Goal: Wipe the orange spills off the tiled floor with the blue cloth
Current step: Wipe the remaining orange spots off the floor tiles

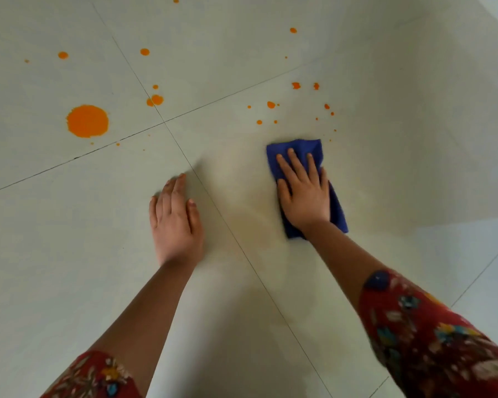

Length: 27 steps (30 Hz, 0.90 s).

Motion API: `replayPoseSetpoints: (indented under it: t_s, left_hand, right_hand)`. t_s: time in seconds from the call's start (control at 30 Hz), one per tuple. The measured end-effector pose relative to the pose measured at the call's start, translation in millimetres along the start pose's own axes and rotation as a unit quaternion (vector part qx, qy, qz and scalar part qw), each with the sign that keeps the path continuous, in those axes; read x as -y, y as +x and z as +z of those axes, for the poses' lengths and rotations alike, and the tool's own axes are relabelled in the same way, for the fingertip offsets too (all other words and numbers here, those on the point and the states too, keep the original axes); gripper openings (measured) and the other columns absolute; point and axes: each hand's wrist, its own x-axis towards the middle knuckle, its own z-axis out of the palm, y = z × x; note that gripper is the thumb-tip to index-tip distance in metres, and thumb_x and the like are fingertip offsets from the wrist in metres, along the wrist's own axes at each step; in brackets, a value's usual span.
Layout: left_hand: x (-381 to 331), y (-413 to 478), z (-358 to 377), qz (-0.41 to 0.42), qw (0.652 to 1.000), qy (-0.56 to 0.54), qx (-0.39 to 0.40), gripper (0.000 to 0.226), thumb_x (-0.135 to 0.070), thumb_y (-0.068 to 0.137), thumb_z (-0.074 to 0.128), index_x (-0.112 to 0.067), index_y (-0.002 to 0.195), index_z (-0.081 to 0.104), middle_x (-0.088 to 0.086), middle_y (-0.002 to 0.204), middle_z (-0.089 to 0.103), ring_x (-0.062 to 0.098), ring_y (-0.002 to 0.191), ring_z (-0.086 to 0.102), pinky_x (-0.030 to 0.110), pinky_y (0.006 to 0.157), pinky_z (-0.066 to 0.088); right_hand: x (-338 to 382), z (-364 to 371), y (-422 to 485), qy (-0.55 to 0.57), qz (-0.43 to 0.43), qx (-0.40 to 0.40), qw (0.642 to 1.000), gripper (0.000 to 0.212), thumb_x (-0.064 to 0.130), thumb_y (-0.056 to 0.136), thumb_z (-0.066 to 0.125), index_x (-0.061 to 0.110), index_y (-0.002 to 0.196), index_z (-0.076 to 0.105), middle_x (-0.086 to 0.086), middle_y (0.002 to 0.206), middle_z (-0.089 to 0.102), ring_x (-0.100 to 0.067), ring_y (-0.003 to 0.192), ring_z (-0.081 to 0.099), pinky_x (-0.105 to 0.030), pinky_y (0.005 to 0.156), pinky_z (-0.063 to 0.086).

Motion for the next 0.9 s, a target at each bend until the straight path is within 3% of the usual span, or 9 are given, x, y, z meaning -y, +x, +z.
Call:
replayPoseSetpoints:
  t_s: [0.07,0.13,0.2,0.23,0.3,0.4,0.57,0.77,0.9]
  left_hand:
    - [-2.4,1.2,-1.5,-0.008,1.000,-0.008,-0.003,0.050,-0.022,0.097,0.028,-0.013,0.145,0.037,0.009,0.145,0.045,0.023,0.138,0.033,0.040,0.119,0.015]
    - [-9.9,7.6,-4.0,-0.005,1.000,-0.015,-0.007,0.049,-0.023,0.097,0.029,-0.012,0.144,0.038,0.009,0.143,0.046,0.023,0.139,0.031,0.041,0.119,0.015]
    - [-17.4,21.1,-3.9,0.028,1.000,-0.015,0.001,0.047,-0.022,0.098,0.030,-0.011,0.142,0.040,0.009,0.143,0.047,0.023,0.140,0.031,0.043,0.119,0.015]
    - [-22.7,31.9,-0.4,0.042,0.999,-0.016,0.003,0.046,-0.022,0.098,0.030,-0.011,0.142,0.041,0.008,0.143,0.047,0.023,0.140,0.031,0.043,0.118,0.016]
    - [-30.2,52.8,6.6,0.057,0.998,-0.013,0.004,0.046,-0.022,0.098,0.031,-0.012,0.141,0.042,0.007,0.144,0.046,0.023,0.140,0.031,0.042,0.118,0.016]
    - [-44.8,90.6,27.5,0.072,0.997,0.005,0.015,0.045,-0.021,0.099,0.035,-0.012,0.143,0.041,0.004,0.148,0.042,0.022,0.142,0.028,0.039,0.119,0.014]
    - [-59.7,132.2,62.4,0.114,0.986,0.084,0.083,0.055,-0.032,0.100,0.032,-0.017,0.152,0.024,-0.002,0.160,0.019,0.016,0.149,0.009,0.034,0.120,0.001]
    - [-54.9,135.0,72.5,0.095,0.982,0.132,0.097,0.060,-0.038,0.100,0.029,-0.023,0.155,0.011,-0.005,0.163,0.004,0.012,0.149,-0.002,0.035,0.121,-0.003]
    - [-55.6,136.2,72.7,0.093,0.980,0.141,0.101,0.060,-0.037,0.099,0.030,-0.022,0.155,0.012,-0.004,0.163,0.005,0.013,0.150,0.000,0.040,0.121,0.002]
  right_hand:
    - [35.4,7.8,-0.6,0.004,-0.046,-0.003,0.999,0.058,0.045,0.093,0.024,0.035,0.150,0.031,0.008,0.160,0.026,-0.030,0.148,0.018,-0.052,0.117,0.019]
    - [56.7,17.1,-25.0,-0.024,-0.216,0.025,0.976,0.054,0.042,0.098,0.029,0.035,0.151,0.028,0.009,0.160,0.024,-0.027,0.149,0.016,-0.047,0.119,0.016]
    - [47.8,17.2,-35.0,-0.022,-0.291,0.063,0.954,0.052,0.042,0.101,0.029,0.035,0.152,0.022,0.012,0.161,0.017,-0.020,0.151,0.009,-0.041,0.122,0.009]
    - [35.4,15.9,-25.6,-0.012,-0.272,0.051,0.961,0.052,0.042,0.101,0.029,0.036,0.152,0.024,0.012,0.161,0.019,-0.020,0.150,0.011,-0.041,0.121,0.010]
    - [13.1,12.6,3.8,0.015,-0.146,-0.005,0.989,0.052,0.042,0.098,0.029,0.034,0.150,0.033,0.010,0.159,0.027,-0.022,0.149,0.019,-0.044,0.119,0.017]
    - [3.3,2.5,42.7,0.013,0.012,-0.015,1.000,0.058,0.045,0.096,0.016,0.033,0.152,0.026,0.008,0.161,0.021,-0.023,0.150,0.012,-0.045,0.121,0.013]
    - [-31.4,-2.0,12.2,-0.002,-0.076,0.018,0.997,0.053,0.044,0.101,0.022,0.038,0.153,0.020,0.015,0.161,0.014,-0.015,0.151,0.004,-0.036,0.122,0.003]
    - [-72.1,-10.5,57.3,0.000,0.114,-0.019,0.993,0.057,0.048,0.097,0.013,0.039,0.154,0.014,0.013,0.162,0.009,-0.017,0.151,0.001,-0.041,0.123,0.006]
    - [-58.9,-10.8,91.2,0.005,0.128,-0.018,0.992,0.059,0.048,0.096,0.011,0.037,0.154,0.013,0.011,0.163,0.009,-0.019,0.151,0.002,-0.041,0.123,0.005]
